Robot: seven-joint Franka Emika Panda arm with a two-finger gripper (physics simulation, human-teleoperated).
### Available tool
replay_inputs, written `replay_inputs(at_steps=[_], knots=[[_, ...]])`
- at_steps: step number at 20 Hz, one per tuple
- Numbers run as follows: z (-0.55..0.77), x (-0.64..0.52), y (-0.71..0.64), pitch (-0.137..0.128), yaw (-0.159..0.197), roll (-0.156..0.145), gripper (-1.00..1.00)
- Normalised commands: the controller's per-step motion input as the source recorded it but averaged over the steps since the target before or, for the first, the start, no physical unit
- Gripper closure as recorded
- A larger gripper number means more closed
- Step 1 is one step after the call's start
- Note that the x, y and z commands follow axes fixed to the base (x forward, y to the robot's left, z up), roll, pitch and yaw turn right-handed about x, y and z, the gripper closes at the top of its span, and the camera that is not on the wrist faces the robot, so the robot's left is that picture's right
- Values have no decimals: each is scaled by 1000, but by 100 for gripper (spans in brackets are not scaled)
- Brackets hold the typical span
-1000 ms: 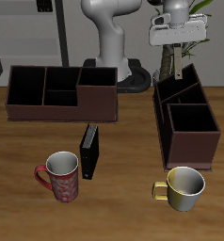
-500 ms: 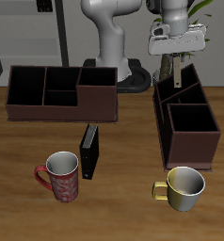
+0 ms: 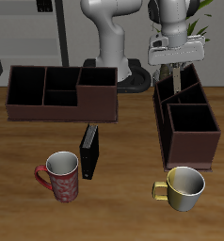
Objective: Place the yellow book into the left desk caddy's left compartment
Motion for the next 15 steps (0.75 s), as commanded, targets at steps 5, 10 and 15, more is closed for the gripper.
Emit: replay_inputs(at_steps=[5, 10, 15], knots=[[-114, 96, -82, 47, -12, -11, -100], [-88, 132, -123, 30, -12, -22, -100], [-13, 25, -80, 7, -12, -2, -100]])
